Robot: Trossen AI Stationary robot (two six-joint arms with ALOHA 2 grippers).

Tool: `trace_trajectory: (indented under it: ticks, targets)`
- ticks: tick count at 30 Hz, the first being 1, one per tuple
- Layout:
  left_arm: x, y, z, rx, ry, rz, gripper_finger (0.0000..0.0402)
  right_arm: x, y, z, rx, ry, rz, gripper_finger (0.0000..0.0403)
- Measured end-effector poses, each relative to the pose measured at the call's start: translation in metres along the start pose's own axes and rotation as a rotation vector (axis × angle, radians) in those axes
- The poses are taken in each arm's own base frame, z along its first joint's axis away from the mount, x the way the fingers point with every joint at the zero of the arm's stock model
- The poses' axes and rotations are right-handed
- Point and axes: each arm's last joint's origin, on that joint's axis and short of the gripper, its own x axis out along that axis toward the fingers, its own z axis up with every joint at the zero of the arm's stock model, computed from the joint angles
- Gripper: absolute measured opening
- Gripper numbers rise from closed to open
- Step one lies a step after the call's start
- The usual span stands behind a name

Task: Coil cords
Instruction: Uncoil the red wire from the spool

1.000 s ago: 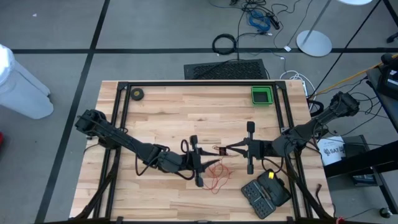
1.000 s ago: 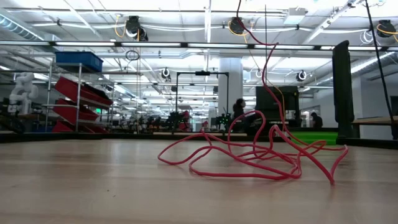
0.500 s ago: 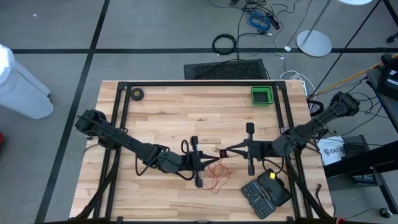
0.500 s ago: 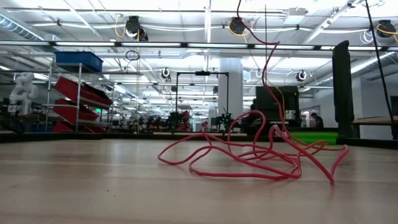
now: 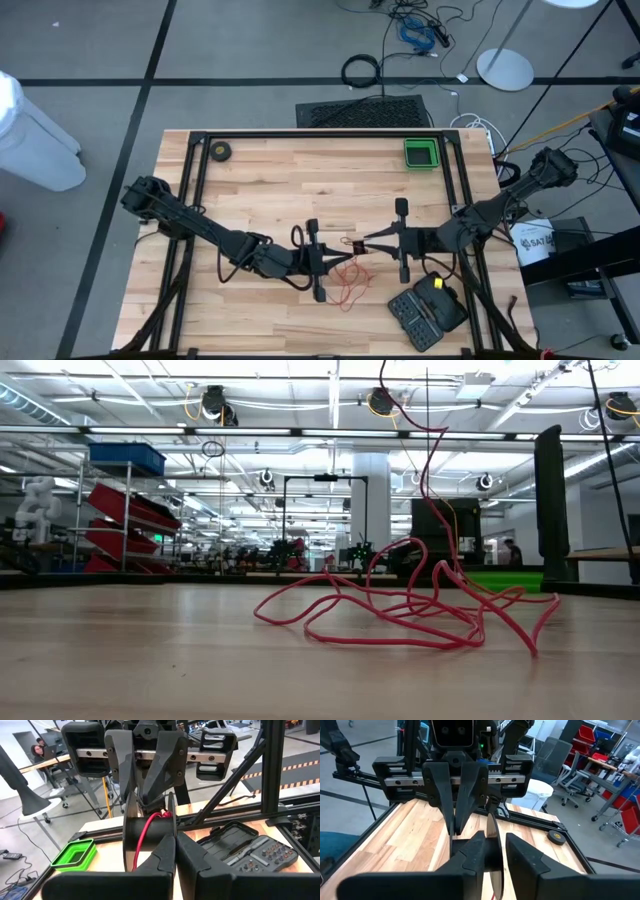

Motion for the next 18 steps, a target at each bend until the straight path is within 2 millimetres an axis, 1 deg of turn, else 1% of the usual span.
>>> trace_trajectory:
  ticks: [7,12,18]
  targets:
    - [0.0,0.0,-0.002,0.019,0.018,-0.003,0.0008,0.0,0.001,-0.007,-0.038,0.063,0.006,0.0084]
    - [0.0,0.0,-0.002,0.021,0.022,-0.003,0.0008,-0.001,0.0,-0.011,-0.025,0.107,-0.043,0.0086]
    - [0.0,0.0,-0.003,0.048,0.026,-0.004,0.0008,-0.001,-0.001,-0.012,-0.01,0.109,-0.048,0.0087]
